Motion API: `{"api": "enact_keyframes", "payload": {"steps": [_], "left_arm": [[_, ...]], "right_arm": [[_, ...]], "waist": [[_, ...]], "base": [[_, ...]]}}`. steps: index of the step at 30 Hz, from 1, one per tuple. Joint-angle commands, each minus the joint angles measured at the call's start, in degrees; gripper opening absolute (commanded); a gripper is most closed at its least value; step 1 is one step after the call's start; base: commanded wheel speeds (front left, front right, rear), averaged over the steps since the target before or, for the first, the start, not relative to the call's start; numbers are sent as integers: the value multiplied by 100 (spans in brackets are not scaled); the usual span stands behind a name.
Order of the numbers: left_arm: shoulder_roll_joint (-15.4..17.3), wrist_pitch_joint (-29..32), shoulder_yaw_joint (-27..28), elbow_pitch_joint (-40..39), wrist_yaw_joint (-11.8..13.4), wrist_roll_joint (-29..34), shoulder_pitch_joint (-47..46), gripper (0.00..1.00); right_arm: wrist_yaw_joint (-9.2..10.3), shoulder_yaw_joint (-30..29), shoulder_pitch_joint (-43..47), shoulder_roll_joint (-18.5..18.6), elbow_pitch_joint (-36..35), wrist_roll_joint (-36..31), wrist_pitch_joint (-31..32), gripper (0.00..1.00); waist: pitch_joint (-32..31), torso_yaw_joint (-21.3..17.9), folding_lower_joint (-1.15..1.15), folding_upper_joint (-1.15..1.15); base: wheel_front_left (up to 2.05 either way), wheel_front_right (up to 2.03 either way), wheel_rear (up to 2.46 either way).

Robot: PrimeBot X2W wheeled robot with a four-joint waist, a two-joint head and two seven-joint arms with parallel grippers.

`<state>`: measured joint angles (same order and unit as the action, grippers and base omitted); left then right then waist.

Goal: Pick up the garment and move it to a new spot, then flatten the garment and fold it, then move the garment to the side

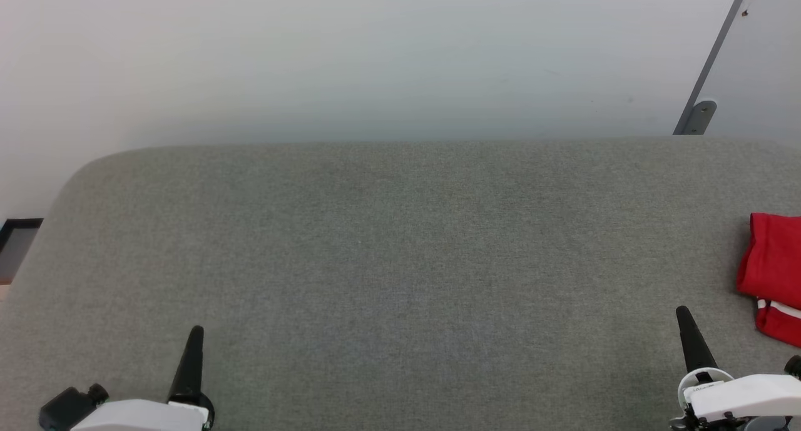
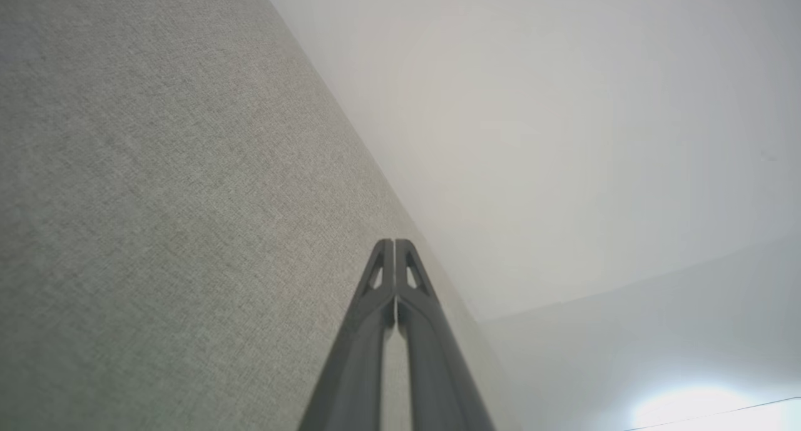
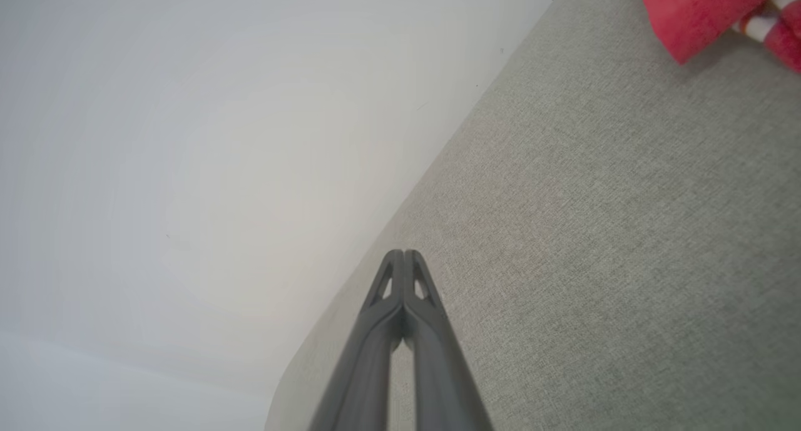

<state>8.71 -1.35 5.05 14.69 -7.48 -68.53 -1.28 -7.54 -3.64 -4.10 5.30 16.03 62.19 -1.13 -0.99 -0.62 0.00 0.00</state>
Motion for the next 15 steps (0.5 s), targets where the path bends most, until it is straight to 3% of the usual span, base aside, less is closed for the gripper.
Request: {"api": "enact_keyframes", "payload": {"steps": [1,15], "left_arm": [[-3,48,38,-63,-1,-152,-149,0],[-168,259,72,-66,-1,-773,-254,0]], "right_arm": [[5,-50,-123,-3,-81,189,41,0],[6,-116,-153,-73,-119,978,247,0]], "waist": [[4,2,0,0],[29,16,0,0]], "base": [[0,0,0],[0,0,0]]}}
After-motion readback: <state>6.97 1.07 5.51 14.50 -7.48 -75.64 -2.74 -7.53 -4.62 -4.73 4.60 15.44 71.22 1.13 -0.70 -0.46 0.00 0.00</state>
